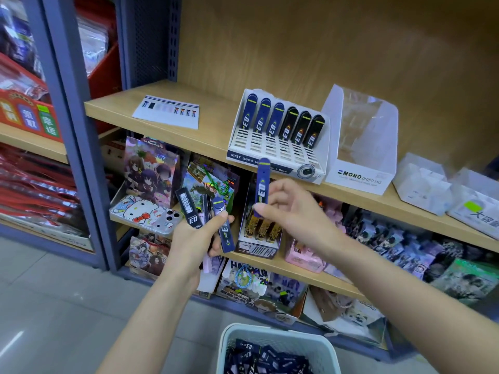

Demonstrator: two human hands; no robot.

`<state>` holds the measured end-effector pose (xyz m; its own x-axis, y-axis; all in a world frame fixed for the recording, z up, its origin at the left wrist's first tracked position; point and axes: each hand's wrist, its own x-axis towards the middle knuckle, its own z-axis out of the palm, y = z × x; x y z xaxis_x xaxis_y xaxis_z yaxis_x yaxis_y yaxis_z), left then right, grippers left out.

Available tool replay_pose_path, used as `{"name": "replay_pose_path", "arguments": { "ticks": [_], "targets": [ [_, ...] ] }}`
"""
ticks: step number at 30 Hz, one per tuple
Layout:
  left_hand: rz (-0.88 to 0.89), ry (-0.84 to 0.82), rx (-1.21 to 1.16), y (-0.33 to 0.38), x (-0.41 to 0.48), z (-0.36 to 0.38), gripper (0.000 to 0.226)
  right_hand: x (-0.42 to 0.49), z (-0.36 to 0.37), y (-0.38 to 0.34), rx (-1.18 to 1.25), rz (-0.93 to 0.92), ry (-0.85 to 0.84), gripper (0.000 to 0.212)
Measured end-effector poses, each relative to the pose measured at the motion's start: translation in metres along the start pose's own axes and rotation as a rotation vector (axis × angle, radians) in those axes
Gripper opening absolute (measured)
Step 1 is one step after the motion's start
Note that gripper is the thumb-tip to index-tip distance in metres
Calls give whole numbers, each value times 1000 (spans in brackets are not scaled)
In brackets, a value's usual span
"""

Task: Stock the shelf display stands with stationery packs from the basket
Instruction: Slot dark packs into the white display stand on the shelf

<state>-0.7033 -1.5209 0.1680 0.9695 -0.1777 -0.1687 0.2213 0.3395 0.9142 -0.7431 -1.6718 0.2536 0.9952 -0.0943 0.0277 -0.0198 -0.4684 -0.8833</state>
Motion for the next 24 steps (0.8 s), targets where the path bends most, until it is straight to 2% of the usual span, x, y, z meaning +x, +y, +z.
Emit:
{"name": "replay_pose_path", "arguments": {
  "ticks": [3,5,8,11,12,15,17,19,20,24],
  "targets": [
    [3,2,-1,-2,2,-1,19,10,-17,-25,101,-56,46,43],
    [0,4,-2,-2,3,-1,18,21,-27,-40,92,-127,134,44],
    [8,0,-6,-2,3,-3,16,46,-35,-55,31,-214,237,28],
    [13,-10,-13,-1,3,-4,14,78,-38,-61,-76,-222,323,5],
    [14,-10,-8,0,3,-5,15,88,-37,-62,-134,-216,351,4],
    [17,-4,3,2,3,-6,19,107,-31,-63,-201,-219,365,10],
    [18,4,-6,4,3,-6,19,114,-26,-64,-203,-231,361,29],
    [12,15,-20,5,3,-6,18,120,-21,-64,-249,-240,353,40],
    [9,18,-27,5,3,-7,18,122,-20,-64,-270,-245,339,38],
    [4,12,-35,7,4,-8,19,133,-15,-62,-299,-231,281,3]
  ]
}}
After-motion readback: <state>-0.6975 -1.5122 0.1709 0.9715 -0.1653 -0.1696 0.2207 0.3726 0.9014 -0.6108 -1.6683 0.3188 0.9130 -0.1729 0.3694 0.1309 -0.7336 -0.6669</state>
